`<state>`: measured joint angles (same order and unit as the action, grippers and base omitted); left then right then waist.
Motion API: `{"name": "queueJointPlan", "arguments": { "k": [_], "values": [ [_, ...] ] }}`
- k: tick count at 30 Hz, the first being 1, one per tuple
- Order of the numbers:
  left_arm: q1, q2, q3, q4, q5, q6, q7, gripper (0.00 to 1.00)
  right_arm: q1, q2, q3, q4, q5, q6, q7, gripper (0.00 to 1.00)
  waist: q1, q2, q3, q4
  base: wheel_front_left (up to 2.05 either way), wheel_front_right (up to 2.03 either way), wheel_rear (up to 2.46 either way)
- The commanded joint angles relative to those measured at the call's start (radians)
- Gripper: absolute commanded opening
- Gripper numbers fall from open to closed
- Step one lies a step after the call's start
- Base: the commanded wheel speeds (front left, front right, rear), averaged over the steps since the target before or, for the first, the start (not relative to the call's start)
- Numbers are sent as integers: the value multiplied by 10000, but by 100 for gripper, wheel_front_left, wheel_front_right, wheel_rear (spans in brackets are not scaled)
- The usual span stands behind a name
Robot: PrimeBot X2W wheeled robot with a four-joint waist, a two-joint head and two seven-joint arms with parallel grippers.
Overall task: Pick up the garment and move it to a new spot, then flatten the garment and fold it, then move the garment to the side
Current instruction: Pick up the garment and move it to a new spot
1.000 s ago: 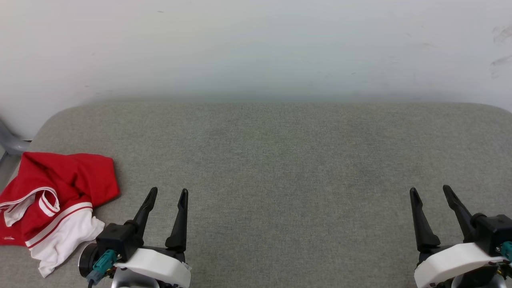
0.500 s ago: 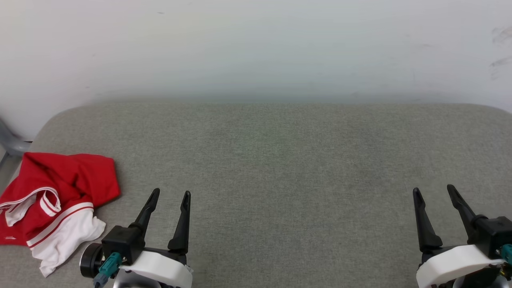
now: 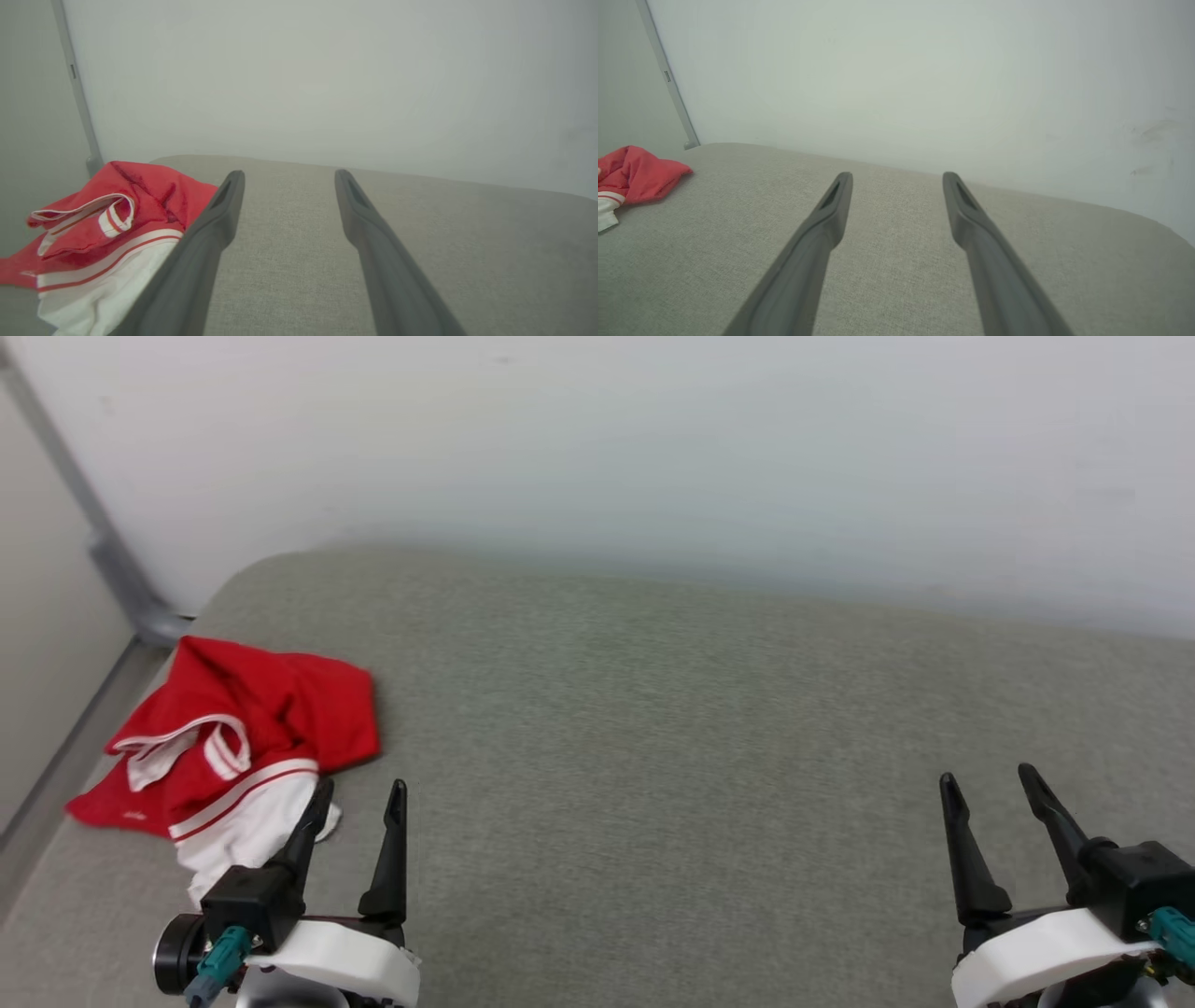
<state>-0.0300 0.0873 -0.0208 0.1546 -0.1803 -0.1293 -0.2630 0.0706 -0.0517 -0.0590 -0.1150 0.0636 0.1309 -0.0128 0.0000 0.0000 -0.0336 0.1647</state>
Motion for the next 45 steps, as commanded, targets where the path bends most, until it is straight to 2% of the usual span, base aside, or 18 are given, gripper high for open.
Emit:
{"name": "queueJointPlan", "arguments": {
  "k": [1, 12, 23, 29, 35, 40, 45],
  "values": [
    [-68, 8, 117, 31, -1, -23, -27, 100, -83, 24, 72, 28, 57, -3, -64, 100, 0, 0, -52, 600, 0, 0, 0],
    [94, 125, 963, -32, 264, -23, -27, 100, -329, 21, 608, 188, 241, -5, -244, 100, 0, 0, -83, 2197, 0, 0, 0],
    [163, 263, 1284, -159, 361, -23, -27, 100, -559, 20, 741, 285, 307, -5, -301, 100, 0, 0, 29, 2967, 0, 0, 0],
    [30, 276, 1273, -171, 395, -24, -27, 100, -696, 19, 764, 310, 248, -5, -259, 100, 0, 0, 109, 3074, 0, 0, 0],
    [-523, 423, 1328, -83, 308, -24, -27, 100, -960, 19, 799, 106, 116, -5, -101, 100, 0, 0, 586, 2868, 0, 0, 0],
    [-1692, 560, 1236, 177, 130, -24, -27, 100, -1288, 20, 667, -252, -221, -5, 208, 100, 0, 0, 1383, 2658, 0, 0, 0],
    [-3348, 896, 1164, 1078, -416, -24, -27, 100, -1754, -122, 629, -719, -595, -5, 598, 100, 0, 0, 2440, 2245, 0, 0, 0]
  ]
}}
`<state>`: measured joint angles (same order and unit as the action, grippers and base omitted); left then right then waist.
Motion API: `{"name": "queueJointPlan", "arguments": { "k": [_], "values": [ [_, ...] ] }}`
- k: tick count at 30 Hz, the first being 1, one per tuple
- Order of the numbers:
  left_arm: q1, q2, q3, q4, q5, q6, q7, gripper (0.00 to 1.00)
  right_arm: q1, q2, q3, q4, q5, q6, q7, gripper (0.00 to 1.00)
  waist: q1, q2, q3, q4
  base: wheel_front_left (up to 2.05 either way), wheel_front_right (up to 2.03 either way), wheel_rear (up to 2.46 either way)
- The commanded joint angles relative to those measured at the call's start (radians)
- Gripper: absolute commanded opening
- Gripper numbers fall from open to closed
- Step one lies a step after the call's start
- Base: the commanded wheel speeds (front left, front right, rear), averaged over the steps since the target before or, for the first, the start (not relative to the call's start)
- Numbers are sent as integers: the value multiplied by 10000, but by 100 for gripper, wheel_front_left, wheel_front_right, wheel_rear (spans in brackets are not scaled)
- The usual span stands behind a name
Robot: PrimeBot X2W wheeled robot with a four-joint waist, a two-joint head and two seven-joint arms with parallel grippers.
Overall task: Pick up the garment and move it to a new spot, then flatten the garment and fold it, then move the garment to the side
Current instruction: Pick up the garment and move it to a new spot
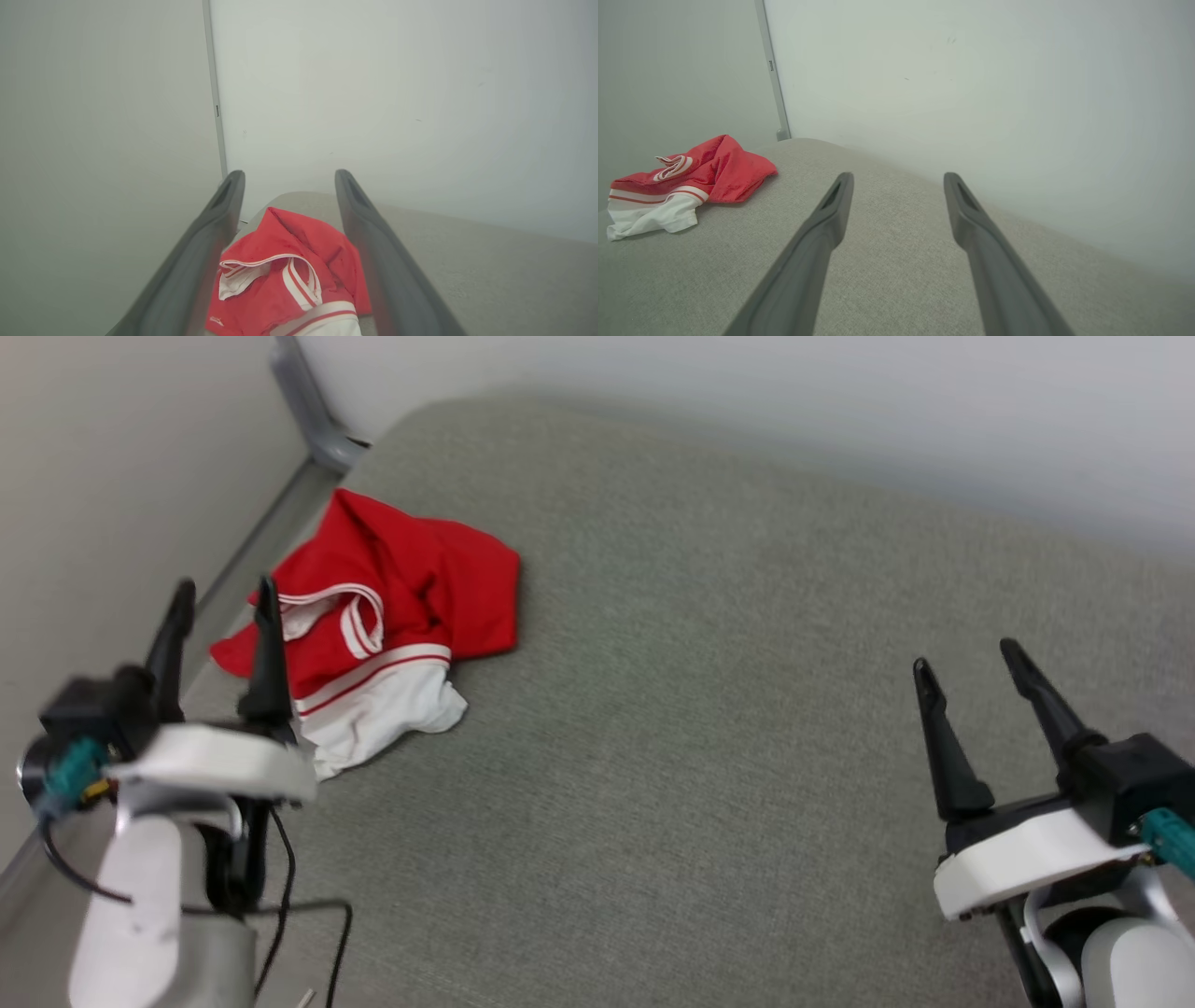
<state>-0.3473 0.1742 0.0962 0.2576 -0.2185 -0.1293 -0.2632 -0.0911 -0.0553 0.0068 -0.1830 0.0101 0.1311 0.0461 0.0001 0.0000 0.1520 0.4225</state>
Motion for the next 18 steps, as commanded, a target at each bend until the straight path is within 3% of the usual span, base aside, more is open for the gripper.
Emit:
{"name": "queueJointPlan", "arguments": {
  "k": [1, 8, 18],
  "values": [
    [-531, 125, 3, 302, -187, -24, -24, 100, -235, -104, -33, -125, -78, -7, 70, 100, -1, 0, 798, -432, 0, 0, 0],
    [-2946, 1168, -238, 1939, -1387, -14, 697, 100, -701, -214, -185, -685, -356, -7, 378, 100, -1, 0, 2175, -1148, 0, 0, 0],
    [-5264, 3212, -1255, 3795, -4091, -12, 4008, 100, -1336, -233, -270, -1013, -769, -7, 527, 100, -1, 0, 3582, -1953, 0, 0, 0]
  ]
}}
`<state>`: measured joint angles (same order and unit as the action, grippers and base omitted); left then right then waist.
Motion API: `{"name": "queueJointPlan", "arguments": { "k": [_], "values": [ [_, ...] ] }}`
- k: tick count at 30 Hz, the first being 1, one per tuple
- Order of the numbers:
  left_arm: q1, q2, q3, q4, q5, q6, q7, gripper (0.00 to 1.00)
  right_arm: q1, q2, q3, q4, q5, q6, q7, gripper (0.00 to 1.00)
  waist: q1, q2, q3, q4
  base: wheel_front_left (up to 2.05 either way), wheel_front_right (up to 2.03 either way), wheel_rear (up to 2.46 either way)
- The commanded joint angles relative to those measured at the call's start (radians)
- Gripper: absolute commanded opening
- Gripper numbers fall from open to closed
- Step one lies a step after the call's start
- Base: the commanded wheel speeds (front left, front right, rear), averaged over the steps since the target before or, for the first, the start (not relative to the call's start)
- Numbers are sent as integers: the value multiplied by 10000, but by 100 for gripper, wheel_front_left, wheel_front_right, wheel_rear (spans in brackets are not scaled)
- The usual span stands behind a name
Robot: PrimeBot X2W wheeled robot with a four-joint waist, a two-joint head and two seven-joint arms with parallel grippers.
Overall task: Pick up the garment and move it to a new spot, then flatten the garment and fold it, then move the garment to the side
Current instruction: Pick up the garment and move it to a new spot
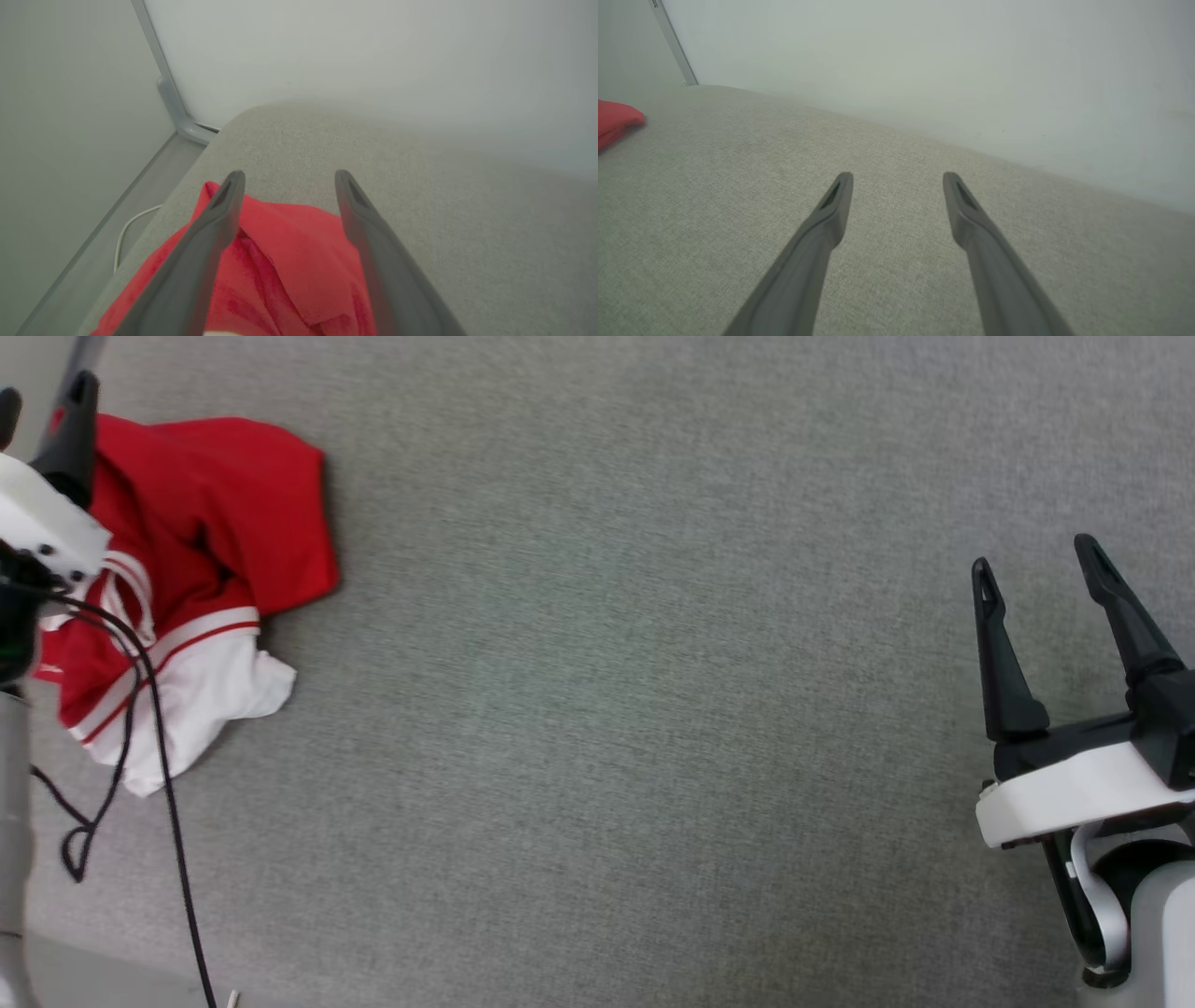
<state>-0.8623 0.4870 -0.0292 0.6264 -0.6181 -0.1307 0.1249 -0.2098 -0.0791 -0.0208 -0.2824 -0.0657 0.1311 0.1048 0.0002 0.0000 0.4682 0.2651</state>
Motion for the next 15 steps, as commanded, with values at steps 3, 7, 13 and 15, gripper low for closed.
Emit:
{"name": "queueJointPlan", "arguments": {
  "k": [3, 7, 13, 15],
  "values": [
    [-475, 530, -137, 839, -601, 0, 1505, 100, -292, 37, 22, -27, -42, -7, -108, 100, -2, 0, 681, -540, 0, 0, 0],
    [-735, 888, -286, 1953, -987, 51, 3462, 100, -446, 64, 40, 3, -2, -7, -171, 100, -2, 0, 888, -732, 0, 0, 0],
    [-704, 795, -369, 3452, -1510, 448, 5923, 100, -553, 88, -21, -33, 15, -7, -220, 100, -2, 0, 1036, -888, 0, 0, 0],
    [-575, 630, -382, 3785, -1631, 513, 6353, 100, -586, 96, -33, -46, 16, -7, -232, 100, -2, 0, 1066, -919, 0, 0, 0]
  ]
}}
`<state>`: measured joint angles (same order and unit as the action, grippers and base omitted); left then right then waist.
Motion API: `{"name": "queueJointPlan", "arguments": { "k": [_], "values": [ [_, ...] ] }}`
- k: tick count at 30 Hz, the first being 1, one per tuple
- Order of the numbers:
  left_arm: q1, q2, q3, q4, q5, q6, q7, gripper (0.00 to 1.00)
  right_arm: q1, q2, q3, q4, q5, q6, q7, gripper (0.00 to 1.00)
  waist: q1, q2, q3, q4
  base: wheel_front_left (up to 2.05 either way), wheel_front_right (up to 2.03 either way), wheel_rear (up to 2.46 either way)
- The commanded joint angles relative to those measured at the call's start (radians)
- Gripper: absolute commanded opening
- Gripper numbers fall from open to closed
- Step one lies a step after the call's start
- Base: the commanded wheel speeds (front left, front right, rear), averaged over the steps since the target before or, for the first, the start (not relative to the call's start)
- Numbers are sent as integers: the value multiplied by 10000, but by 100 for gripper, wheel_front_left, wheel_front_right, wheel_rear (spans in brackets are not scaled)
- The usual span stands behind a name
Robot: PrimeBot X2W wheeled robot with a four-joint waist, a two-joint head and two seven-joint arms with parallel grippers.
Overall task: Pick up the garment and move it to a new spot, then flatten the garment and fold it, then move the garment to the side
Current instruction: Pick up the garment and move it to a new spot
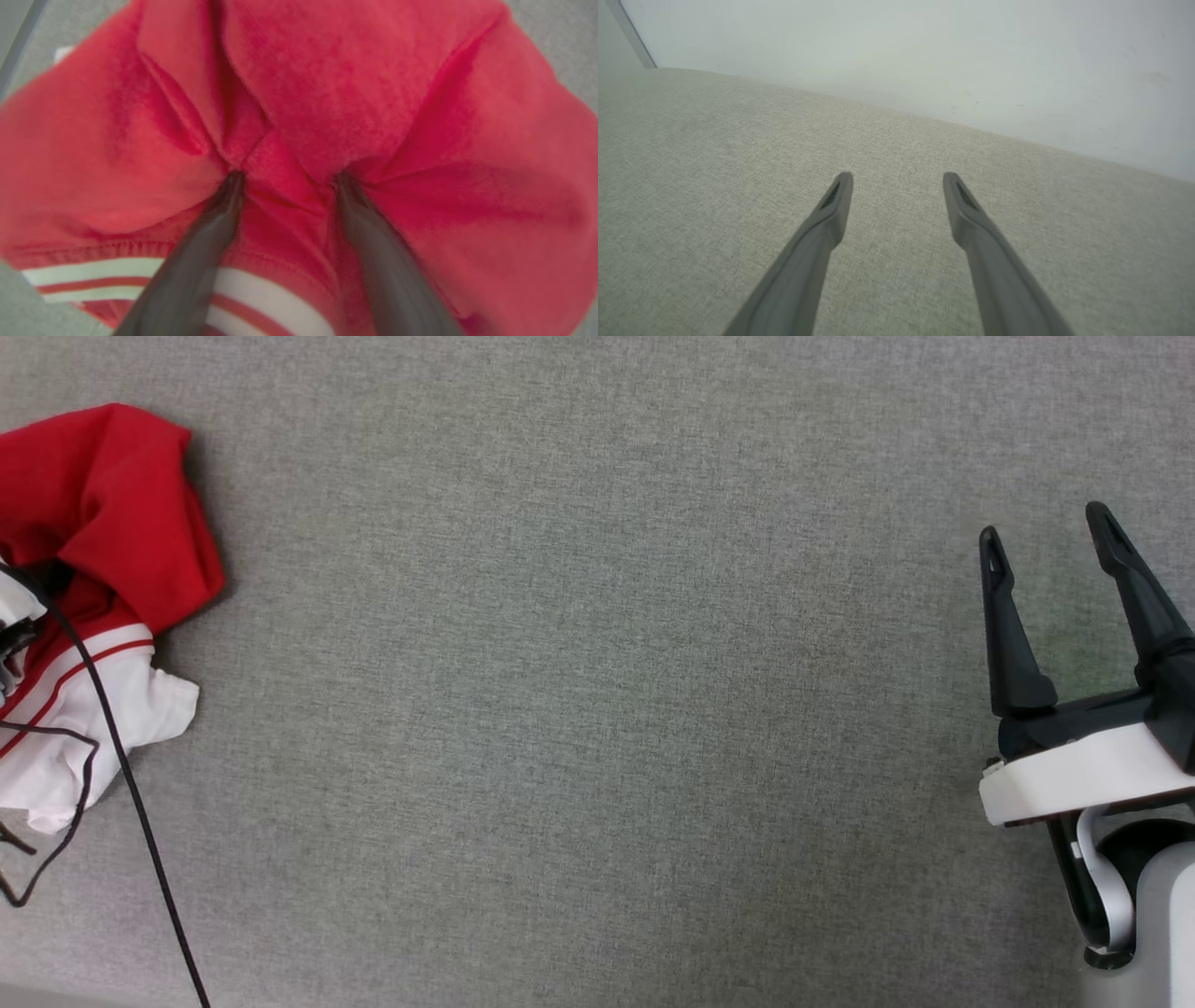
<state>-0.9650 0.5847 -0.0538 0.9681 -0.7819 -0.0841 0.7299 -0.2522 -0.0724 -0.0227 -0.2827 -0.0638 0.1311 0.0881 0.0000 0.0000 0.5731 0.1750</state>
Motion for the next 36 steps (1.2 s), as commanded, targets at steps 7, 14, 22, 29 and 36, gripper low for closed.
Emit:
{"name": "queueJointPlan", "arguments": {
  "k": [7, 14, 22, 29, 36],
  "values": [
    [496, -457, -211, 370, 172, -176, -1157, 0, -132, 56, -77, -50, -21, -7, -141, 100, 0, 0, -129, -44, 0, 0, 0],
    [35, -137, -439, 206, 624, -380, -3372, 0, 23, 100, -104, 138, 96, -7, -302, 100, 0, 0, -695, 36, 0, 0, 0],
    [-471, -110, -1003, 80, 1307, -460, -6401, 0, 348, 173, -104, 628, 337, -7, -560, 100, 0, 0, -1989, 134, 0, 0, 0],
    [-212, -549, -1338, -249, 1860, -339, -8905, 0, 972, 230, -345, 1005, 691, -7, -759, 100, 0, 0, -3320, 101, 0, 0, 0],
    [703, -1154, -1396, -1427, 2235, 199, -9901, 0, 1628, 231, -474, 1272, 1254, -7, -830, 100, 0, 0, -4463, -286, 0, 0, 0]
  ]
}}
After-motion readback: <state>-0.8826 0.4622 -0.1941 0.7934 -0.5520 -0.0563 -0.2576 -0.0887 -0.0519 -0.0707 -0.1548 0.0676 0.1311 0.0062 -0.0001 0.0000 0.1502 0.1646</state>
